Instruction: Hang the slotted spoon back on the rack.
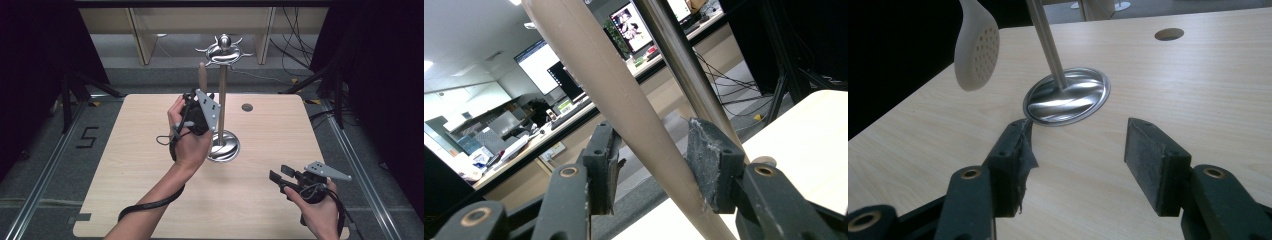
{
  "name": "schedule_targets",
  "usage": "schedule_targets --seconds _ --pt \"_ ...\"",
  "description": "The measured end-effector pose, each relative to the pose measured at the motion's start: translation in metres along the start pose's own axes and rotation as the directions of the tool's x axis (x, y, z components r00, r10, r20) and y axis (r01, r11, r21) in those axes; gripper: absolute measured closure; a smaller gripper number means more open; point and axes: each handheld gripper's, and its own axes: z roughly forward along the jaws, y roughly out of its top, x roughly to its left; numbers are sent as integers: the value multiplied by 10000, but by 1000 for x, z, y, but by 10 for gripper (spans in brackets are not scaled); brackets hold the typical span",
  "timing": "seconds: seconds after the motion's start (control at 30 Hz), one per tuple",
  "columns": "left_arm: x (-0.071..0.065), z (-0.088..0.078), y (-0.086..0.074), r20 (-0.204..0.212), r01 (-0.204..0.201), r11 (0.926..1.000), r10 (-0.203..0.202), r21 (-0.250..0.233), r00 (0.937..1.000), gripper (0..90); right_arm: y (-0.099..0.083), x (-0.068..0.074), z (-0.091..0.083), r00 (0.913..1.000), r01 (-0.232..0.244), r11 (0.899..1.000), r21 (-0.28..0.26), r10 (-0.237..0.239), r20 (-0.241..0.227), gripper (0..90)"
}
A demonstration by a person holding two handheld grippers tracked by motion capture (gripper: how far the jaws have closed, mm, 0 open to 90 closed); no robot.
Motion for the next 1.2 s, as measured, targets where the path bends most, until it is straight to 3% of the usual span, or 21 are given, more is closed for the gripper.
schedule_targets --seconds 0.07,0.1,0.7,0.93,0.97,1.0,1.03,1.07,1.1,1.13,1.17,1.2 --pt "0 -2 0 13 64 9999 -64 -86 10000 541 0 -1 0 10000 94 10000 23 -94 20 451" --pt "0 -2 0 13 64 9999 -64 -86 10000 529 0 -5 1 9986 521 9986 -54 -521 70 451" --pt "9 -20 -1 633 603 9974 -578 -383 9963 503 0 -2 3 9993 374 9993 -53 -374 -1 450" --pt "16 -31 -7 1097 905 9953 -863 -343 9902 488 -1 -2 3 9992 387 9992 -23 -387 10 449" --pt "17 -32 -9 1229 969 9948 -924 -314 9881 481 -1 -2 3 9992 387 9992 -23 -387 10 449" --pt "21 -36 -14 1569 1139 9932 -1089 -228 9816 477 0 -1 1 9994 351 9994 -13 -351 -6 448" --pt "21 -36 -14 1569 1139 9932 -1089 -228 9816 470 0 -1 1 9994 351 9994 -13 -351 -6 448" --pt "24 -39 -18 1853 1316 9911 -1259 -184 9746 470 0 -1 1 9995 324 9995 -16 -325 -24 448" --pt "29 -41 -25 2238 1478 9887 -1387 -244 9647 453 -1 1 1 10000 -62 10000 2 62 -55 446" --pt "29 -41 -25 2238 1478 9887 -1387 -244 9647 444 -1 1 1 10000 -62 10000 2 62 -55 446" --pt "34 -45 -34 2595 1773 9841 -1690 -86 9508 437 -1 -2 1 9994 341 9994 -68 -341 105 445" --pt "37 -47 -39 2758 1866 9824 -1798 17 9443 433 0 -3 1 9988 473 9988 -83 -471 140 444"
